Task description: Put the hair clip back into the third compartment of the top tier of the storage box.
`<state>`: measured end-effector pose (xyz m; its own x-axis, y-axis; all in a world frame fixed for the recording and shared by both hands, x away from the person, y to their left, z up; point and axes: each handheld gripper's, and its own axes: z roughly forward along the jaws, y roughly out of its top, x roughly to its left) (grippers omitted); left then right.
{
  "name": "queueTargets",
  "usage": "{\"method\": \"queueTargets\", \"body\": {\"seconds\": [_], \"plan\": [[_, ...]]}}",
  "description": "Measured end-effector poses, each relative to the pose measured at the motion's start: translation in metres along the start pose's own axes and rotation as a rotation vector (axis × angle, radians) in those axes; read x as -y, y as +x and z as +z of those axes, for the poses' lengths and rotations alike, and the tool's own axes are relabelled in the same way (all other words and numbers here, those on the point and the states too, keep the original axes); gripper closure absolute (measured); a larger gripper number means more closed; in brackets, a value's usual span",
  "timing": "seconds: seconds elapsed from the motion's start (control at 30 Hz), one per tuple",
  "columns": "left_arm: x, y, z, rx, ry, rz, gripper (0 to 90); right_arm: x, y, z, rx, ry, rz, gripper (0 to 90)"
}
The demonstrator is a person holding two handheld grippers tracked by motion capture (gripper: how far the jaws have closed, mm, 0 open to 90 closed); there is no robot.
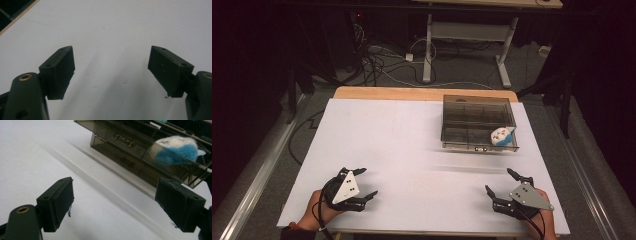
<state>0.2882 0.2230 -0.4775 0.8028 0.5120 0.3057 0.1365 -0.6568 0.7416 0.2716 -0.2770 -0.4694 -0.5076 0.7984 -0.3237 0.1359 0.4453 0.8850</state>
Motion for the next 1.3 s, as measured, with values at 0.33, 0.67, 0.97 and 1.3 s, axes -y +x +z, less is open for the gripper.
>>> {"method": "queueTargets", "body": {"seconds": [0.33, 0.67, 0.97, 1.3], "plan": [[0.001, -0.001, -0.001, 0.006, 0.001, 0.011, 20.7, -0.008, 0.003, -0.004, 0.02, -0.02, -0.007, 15.2], [0.001, -0.001, -0.001, 0.009, 0.0, 0.007, 20.7, -0.009, 0.003, -0.005, 0.024, -0.021, -0.003, 15.3], [0.001, 0.004, 0.002, 0.011, -0.006, -0.006, 20.7, -0.011, 0.004, -0.001, 0.015, -0.017, 0.0, 15.3], [0.0, 0.002, 0.002, 0.012, -0.005, -0.005, 20.7, -0.013, 0.005, -0.003, 0.012, -0.03, 0.008, 15.3]]}}
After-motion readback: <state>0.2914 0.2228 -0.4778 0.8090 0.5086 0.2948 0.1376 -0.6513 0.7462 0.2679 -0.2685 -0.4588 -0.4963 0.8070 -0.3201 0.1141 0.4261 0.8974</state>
